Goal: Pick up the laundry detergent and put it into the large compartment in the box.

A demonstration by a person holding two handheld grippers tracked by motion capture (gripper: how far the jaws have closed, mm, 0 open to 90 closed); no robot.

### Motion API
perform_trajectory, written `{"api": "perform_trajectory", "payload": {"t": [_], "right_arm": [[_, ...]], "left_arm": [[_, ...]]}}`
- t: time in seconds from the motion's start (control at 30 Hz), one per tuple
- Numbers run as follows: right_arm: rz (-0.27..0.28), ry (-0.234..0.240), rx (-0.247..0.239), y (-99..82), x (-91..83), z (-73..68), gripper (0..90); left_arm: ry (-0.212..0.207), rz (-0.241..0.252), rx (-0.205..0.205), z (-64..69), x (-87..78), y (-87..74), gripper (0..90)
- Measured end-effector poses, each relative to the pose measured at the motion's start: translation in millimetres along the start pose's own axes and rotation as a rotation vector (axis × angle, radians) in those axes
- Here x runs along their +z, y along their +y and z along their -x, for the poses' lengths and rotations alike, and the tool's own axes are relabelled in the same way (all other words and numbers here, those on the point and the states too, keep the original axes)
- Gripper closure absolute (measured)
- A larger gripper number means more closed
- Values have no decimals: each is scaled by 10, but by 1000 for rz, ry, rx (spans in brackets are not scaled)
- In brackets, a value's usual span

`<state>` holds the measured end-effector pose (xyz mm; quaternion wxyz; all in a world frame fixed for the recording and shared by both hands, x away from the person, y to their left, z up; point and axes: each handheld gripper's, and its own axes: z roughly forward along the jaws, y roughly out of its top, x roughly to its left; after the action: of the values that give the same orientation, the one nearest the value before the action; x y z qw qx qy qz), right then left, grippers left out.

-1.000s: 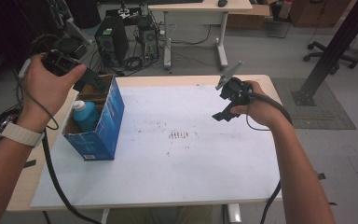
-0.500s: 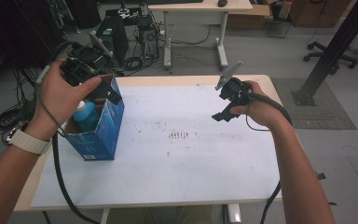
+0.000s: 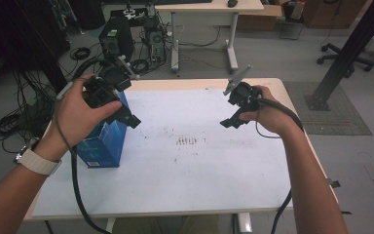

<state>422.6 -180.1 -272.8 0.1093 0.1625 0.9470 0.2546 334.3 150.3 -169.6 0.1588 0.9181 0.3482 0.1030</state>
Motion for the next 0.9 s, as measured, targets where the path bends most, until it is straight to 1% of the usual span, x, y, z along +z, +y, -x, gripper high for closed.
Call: {"api": "perform_trajectory", "payload": {"t": [0.1,0.23,0.37,0.43,0.53,0.67,0.73,0.83,0.9], "right_arm": [[3,-2,2,5,-7,-8,121],[1,-2,-1,-1,-11,-17,121],[1,-2,4,-11,-12,-18,121],[0,-2,4,-15,-8,-18,121],[-1,-1,6,-21,3,-19,121],[-3,0,8,-23,17,-7,121],[-2,0,9,-21,17,-1,121],[-2,0,5,-21,17,-1,121],[-4,-1,6,-24,14,-3,121]], "left_arm": [[-10,-3,19,61,32,6,75],[-10,-6,45,119,101,21,77],[-29,-7,77,146,164,32,77],[-32,-11,85,154,189,37,77],[-41,-10,107,172,227,37,77],[-58,-2,123,191,272,45,76],[-59,-9,130,195,292,50,76],[-65,-3,128,211,324,40,76],[-66,-3,133,216,330,30,76]]}}
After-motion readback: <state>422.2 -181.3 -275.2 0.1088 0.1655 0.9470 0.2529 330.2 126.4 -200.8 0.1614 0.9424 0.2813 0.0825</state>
